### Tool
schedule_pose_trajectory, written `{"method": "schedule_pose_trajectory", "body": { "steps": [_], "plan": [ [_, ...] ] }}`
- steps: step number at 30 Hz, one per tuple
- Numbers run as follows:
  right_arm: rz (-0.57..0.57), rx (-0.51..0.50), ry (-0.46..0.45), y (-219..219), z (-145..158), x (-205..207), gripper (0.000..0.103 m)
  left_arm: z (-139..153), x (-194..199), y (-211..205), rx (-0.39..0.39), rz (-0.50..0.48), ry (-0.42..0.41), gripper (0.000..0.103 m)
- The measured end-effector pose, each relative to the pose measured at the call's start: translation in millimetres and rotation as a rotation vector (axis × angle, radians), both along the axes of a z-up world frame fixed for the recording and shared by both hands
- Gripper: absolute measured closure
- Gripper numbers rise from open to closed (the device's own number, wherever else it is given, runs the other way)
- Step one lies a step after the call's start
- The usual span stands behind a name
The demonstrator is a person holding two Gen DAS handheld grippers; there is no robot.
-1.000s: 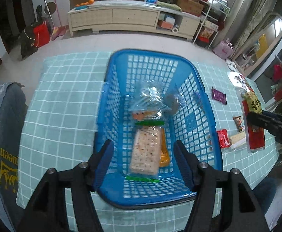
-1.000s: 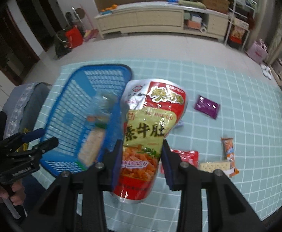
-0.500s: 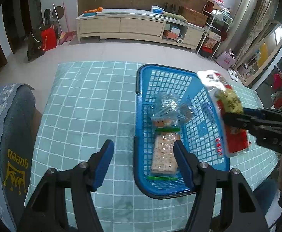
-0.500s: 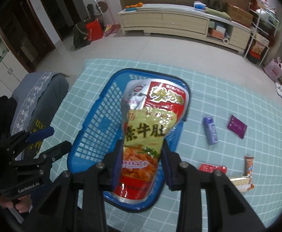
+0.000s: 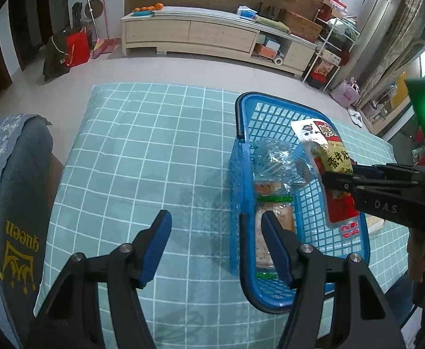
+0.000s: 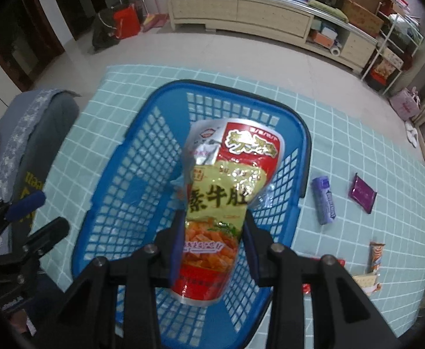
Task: Organize snacks
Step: 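Carry the red-and-yellow pouch into the basket with the right tool and open it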
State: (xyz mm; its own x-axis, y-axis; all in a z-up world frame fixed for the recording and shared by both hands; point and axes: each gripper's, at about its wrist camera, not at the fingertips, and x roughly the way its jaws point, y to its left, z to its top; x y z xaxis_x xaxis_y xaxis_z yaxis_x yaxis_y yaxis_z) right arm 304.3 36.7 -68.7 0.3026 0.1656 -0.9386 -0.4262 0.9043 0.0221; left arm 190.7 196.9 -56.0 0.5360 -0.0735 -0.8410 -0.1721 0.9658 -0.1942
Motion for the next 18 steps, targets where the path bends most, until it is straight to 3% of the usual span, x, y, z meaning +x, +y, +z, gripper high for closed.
{"method": "schedule_pose_trajectory", "body": {
  "steps": [11,14,16,18],
  "plan": [
    [-0.032,-0.067,0.004,4,-21,31,0.057,-9,22,1,-0.001,-0.024,0.001,0.041],
    [-0.032,-0.053,0.023,4,-25,36,0.044,-8,25,-1,0.000,-0.025,0.000,0.041],
    [-0.027,-0.080,-0.012,4,-25,35,0.024,-8,25,-1,0.000,-0.024,0.000,0.041],
    [-0.003,-0.058,-0.026,3,-22,30,0.021,-8,24,-4,0.003,-0.030,-0.001,0.041]
  ]
}}
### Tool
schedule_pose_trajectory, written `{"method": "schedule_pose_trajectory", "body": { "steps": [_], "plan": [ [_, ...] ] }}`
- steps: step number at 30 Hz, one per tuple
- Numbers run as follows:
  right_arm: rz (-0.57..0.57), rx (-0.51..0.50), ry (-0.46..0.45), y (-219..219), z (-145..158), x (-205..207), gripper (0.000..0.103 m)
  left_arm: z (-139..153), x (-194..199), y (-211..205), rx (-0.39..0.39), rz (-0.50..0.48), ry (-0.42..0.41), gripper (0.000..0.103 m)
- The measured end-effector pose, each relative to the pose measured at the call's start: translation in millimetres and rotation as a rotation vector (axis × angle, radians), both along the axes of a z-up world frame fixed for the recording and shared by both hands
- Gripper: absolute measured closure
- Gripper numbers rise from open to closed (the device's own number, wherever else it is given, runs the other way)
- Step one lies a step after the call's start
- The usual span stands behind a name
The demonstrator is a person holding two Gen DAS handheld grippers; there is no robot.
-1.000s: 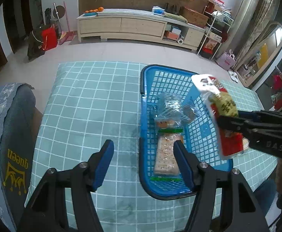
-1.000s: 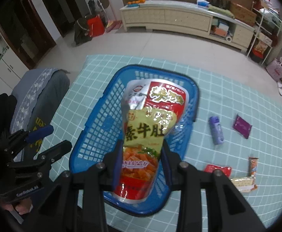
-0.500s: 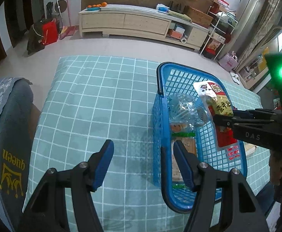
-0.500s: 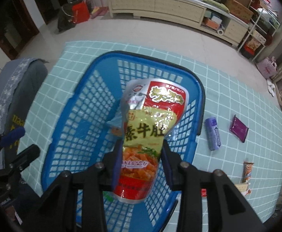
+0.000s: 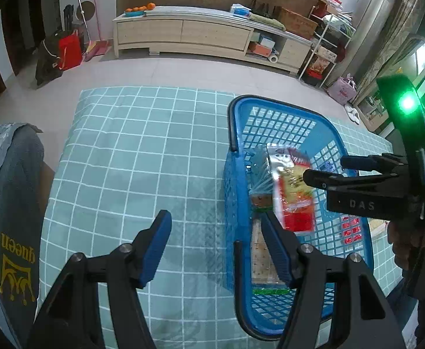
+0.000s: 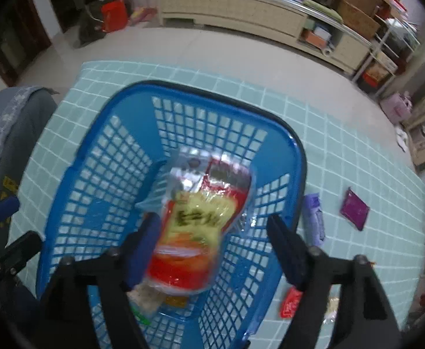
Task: Organize snacks
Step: 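Carry the red-and-yellow pouch into the basket with the right tool and open it, then move both tools back over the remaining snacks on the mat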
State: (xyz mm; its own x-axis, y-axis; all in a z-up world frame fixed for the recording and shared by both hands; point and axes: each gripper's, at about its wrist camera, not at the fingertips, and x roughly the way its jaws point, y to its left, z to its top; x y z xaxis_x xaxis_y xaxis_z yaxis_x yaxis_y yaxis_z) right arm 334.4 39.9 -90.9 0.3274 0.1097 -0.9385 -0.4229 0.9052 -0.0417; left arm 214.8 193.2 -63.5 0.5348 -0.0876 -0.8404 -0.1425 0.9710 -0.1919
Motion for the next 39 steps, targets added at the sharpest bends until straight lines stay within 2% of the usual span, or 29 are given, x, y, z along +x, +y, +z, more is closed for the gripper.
{"method": "schedule_pose_trajectory", "body": {
  "steps": [6,18,20,24,32,39],
  "plan": [
    [0.031,0.010,-0.037,-6,16,-18,0.011,4,-6,-6,0.008,-0.003,-0.012,0.041],
    [-0.037,0.102,-0.007,-63,40,-37,0.010,27,-17,-46,0.051,-0.059,-0.053,0.041],
    [-0.047,0.120,-0.004,-75,44,-40,0.010,29,-17,-53,0.056,-0.069,-0.055,0.037],
    [-0.069,0.144,-0.003,-98,52,-46,0.011,35,-16,-71,0.063,-0.092,-0.067,0.036],
    [-0.125,0.181,-0.027,-157,66,-54,0.010,41,-6,-119,0.076,-0.167,-0.076,0.035],
    [-0.182,0.196,-0.020,-216,62,-58,0.010,37,8,-178,0.084,-0.267,-0.076,0.028]
  ]
}}
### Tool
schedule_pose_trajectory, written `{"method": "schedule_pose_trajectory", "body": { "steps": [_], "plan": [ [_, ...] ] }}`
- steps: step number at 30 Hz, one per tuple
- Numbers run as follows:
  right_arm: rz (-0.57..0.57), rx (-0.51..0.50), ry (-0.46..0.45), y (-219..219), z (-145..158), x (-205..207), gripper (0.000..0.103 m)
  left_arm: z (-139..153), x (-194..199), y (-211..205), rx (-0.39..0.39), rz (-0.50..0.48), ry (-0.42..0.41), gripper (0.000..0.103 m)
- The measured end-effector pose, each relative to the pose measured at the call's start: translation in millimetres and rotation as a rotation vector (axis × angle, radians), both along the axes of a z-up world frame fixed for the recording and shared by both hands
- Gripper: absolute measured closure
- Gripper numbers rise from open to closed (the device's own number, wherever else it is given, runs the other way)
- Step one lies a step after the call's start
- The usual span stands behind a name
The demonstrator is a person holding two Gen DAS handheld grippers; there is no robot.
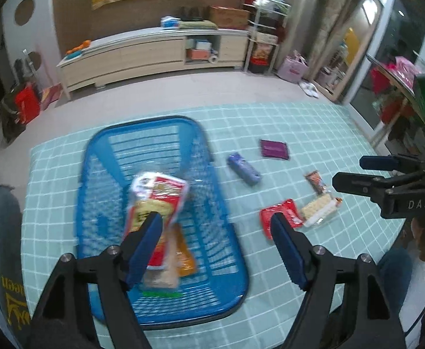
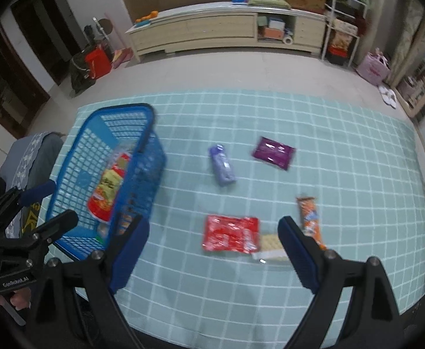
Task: Organize snacks
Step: 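Move both tools back over the remaining snacks on the mat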
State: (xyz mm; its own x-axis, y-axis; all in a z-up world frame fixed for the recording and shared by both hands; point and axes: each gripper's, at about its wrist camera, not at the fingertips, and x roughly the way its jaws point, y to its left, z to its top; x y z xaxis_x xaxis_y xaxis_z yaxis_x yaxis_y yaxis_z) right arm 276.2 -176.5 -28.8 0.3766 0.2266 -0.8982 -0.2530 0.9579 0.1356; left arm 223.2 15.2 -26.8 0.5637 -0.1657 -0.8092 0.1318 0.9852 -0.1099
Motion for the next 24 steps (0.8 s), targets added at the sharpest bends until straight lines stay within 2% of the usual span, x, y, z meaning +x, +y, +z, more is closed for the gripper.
{"method": "schedule_pose_trajectory", "body": {
  "steps": [13,24],
  "plan": [
    [-0.119,0.017,0.045,-97,-30,-4,0.010,-22,27,-101,0.008,-0.195,0.040,0.028],
    [-0.159,-0.008,0.010,-152,-67,-24,0.009,-76,40,-169,0.024,-0.337,0.099,0.028]
  ]
}}
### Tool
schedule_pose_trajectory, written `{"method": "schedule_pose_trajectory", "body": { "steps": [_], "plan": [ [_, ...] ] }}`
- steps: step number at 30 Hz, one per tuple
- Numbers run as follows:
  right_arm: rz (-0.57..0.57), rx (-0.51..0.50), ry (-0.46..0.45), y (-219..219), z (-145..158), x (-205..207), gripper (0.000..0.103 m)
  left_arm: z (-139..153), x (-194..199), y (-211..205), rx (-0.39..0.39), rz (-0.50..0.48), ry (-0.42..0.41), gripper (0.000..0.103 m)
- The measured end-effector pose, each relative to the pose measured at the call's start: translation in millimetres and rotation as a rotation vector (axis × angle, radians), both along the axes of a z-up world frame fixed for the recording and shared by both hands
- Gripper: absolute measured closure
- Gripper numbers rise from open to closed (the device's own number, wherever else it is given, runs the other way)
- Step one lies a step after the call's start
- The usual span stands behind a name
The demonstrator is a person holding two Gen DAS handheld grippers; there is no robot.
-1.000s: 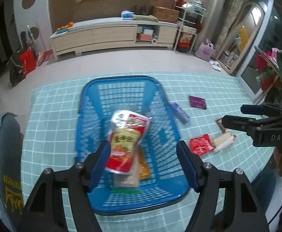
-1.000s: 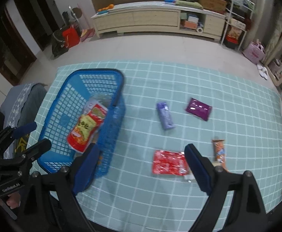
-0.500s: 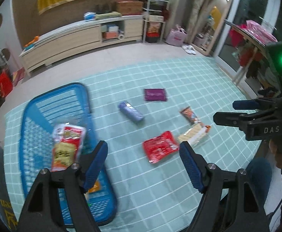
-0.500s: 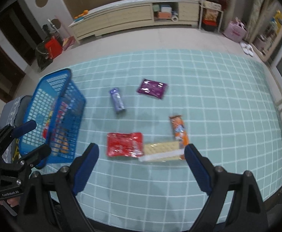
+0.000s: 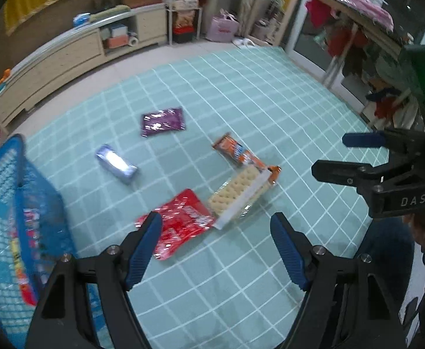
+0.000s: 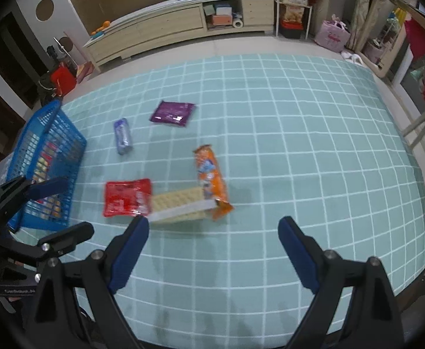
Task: Organize snacks
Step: 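Move both tools back over the remaining snacks on the mat, then grasp the white-banded cracker pack with the left tool while the right tool grasps the orange wafer stick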
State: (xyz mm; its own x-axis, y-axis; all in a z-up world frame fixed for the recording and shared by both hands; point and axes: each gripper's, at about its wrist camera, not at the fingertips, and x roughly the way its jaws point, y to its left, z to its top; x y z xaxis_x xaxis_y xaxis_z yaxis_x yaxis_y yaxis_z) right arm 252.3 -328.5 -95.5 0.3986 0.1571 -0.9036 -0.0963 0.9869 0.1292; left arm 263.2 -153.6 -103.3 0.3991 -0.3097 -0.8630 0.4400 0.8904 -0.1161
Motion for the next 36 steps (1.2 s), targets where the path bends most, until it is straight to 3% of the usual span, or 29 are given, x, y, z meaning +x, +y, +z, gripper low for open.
{"method": "schedule_pose_trajectory", "body": {
  "steps": [8,18,25,30,36],
  "plan": [
    [-0.031,-0.032,-0.050,-29,-37,-8,0.005,-40,10,-36,0.063,-0.108,-0.025,0.028],
    [-0.097,-0.024,-0.102,-58,-65,-8,0.004,-68,26,-70,0.120,-0.240,-0.009,0.028],
    [-0.106,-0.015,-0.104,-66,-68,-9,0.004,-83,43,-75,0.133,-0.236,0.007,0.028],
    [-0.103,-0.013,-0.112,-65,-67,-11,0.004,-88,47,-76,0.115,-0.229,0.025,0.046],
    [-0.098,-0.014,-0.102,-62,-70,-9,0.004,-82,40,-65,0.068,-0.194,0.018,0.053]
  ]
}}
